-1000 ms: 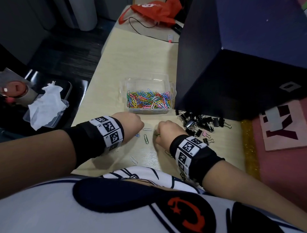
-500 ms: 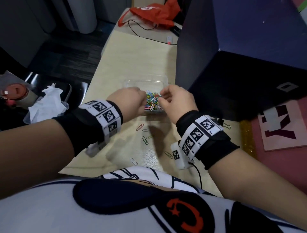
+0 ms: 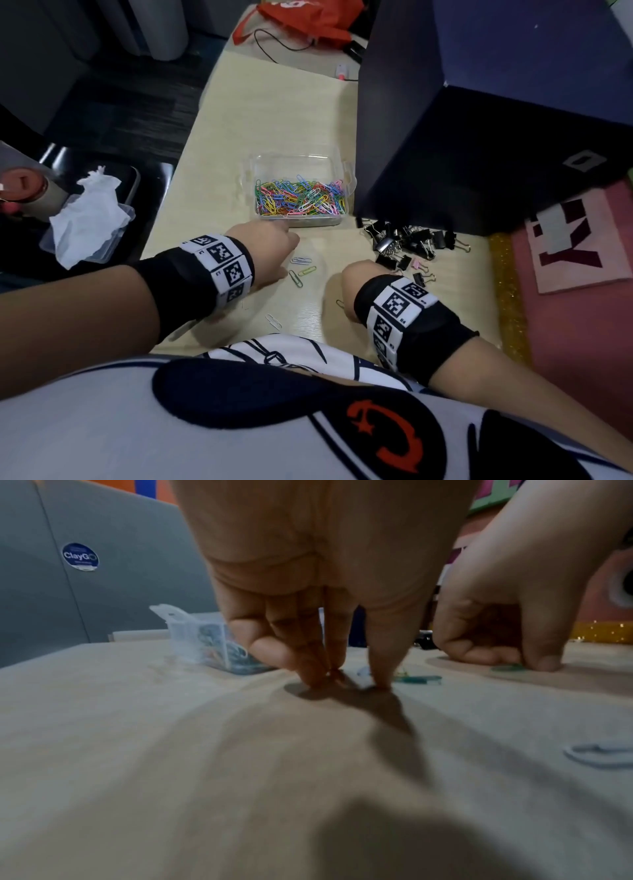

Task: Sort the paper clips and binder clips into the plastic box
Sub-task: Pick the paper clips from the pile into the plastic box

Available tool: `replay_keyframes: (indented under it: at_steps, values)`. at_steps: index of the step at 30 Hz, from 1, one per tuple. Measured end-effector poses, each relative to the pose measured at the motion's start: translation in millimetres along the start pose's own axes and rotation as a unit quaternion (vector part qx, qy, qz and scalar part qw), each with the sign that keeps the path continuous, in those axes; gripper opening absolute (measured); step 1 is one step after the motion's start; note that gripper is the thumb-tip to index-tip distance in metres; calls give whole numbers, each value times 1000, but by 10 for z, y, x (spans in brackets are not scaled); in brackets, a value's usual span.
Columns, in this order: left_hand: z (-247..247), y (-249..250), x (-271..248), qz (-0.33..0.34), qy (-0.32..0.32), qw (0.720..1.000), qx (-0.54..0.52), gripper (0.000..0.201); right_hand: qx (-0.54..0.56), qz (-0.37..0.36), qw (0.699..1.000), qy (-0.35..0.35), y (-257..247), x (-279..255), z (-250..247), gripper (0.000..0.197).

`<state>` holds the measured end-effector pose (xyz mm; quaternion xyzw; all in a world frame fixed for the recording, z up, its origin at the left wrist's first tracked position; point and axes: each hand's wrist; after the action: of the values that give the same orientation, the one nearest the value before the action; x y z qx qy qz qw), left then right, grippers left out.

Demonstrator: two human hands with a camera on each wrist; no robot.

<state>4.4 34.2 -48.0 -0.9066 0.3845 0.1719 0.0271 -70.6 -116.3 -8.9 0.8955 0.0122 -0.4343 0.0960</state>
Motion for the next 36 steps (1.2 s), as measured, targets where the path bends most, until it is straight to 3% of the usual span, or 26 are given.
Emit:
replay_keyframes:
  at_steps: [4,8,11,14,19,25,32,36]
  values:
    - [93,-24,22,6,11,1000,-2,16,120,20,989,90,-54,93,86,20]
    - [156,-54,4,-16,10,1000,-1,11,226,13,954,194,-116,227,134,22]
    - [120,-95,-46,-45,15,999,-4,12,287,1,930,229,-205,287,187,49]
    - [81,-135,-82,-65,4,998,26,14,236,-45,940,244,-297,303,205,57]
    - [105,-106,-78,-59,-15,997,57,12,179,-106,939,274,-336,342,177,29]
    - [92,-86,-63,-70,-49,996,15,15,187,-62,952,236,-240,369,177,27]
    - [89,-71,-108,-42,-14,999,13,17,163,-41,969,179,-135,311,64,25]
    - [-93,-95,-69,-25,83,996,-17,18,212,-28,952,219,-63,263,-68,16]
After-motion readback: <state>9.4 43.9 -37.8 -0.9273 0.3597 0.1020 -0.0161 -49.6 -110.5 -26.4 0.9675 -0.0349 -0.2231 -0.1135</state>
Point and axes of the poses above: each hand's wrist, its own x-axis towards the middle knuckle, its own z-axis out of the palm, y = z × x, and after that the axes turned 6 degrees about y, right-handed
